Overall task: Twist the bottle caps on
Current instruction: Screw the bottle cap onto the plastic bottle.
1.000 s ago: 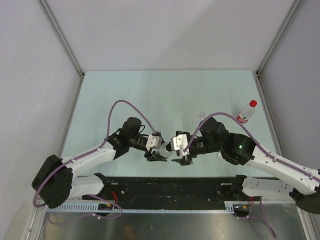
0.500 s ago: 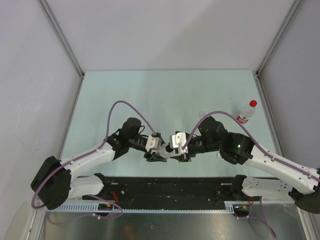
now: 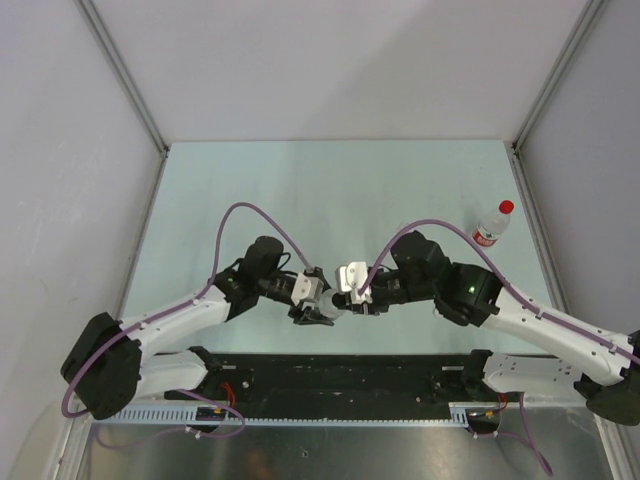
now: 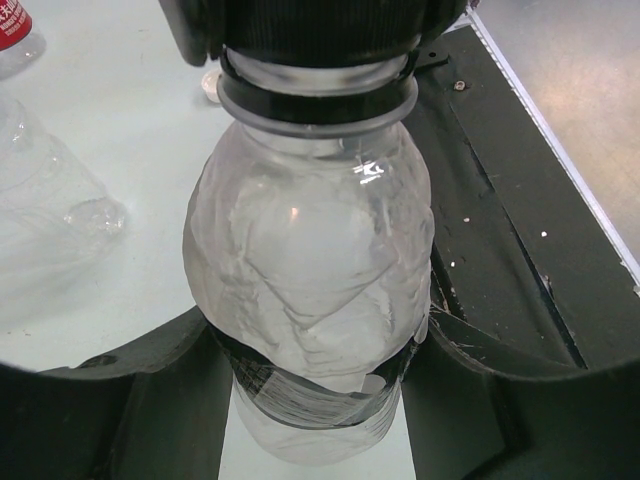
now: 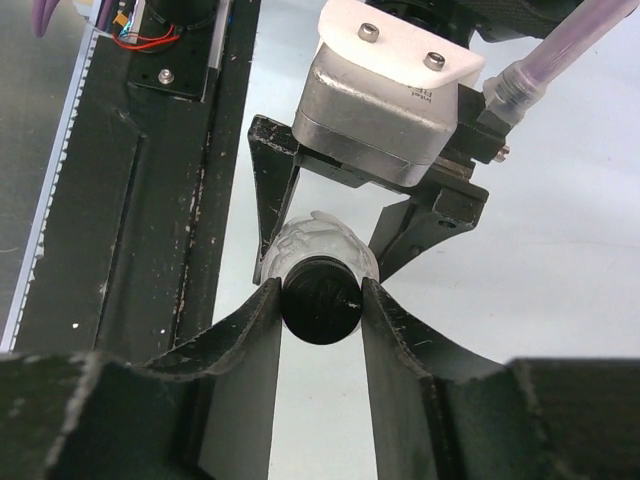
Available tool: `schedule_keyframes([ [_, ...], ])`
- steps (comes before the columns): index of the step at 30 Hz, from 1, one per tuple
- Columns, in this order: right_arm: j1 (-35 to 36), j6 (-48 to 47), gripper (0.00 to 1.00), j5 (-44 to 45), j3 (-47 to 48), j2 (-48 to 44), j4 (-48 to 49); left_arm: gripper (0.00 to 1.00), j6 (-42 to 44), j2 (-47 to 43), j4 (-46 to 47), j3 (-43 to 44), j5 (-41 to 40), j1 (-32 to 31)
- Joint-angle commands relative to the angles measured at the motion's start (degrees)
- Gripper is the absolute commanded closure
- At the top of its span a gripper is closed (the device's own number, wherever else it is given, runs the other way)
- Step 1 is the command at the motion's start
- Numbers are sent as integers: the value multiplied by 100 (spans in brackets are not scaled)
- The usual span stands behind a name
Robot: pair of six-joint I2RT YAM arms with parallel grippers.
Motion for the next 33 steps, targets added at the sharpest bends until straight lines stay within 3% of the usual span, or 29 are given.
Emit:
schedule_keyframes([
  [1,19,187,65,-100,153,-9,-27,68,108,-146,176,109,11,2],
  [7,19,645,82,170,156,58,-93,71,-156,-213,215,223,-553,3],
  [13,-19,2641,97,1900,153,442,331,72,-858,-701,739,152,-2101,-112],
  [16,-143,3644,99,2692,158,609,656,73,-995,-847,1041,74,-3391,-410],
  [20,-286,4463,100,2893,154,804,1008,77,-1073,-784,1405,61,-4679,-720],
  [28,-604,6767,100,3530,155,1264,918,77,-1040,-971,2130,-198,-5635,-1054],
  [33,-706,7534,100,3877,155,1355,983,79,-1023,-928,2453,-424,-6099,-1080],
])
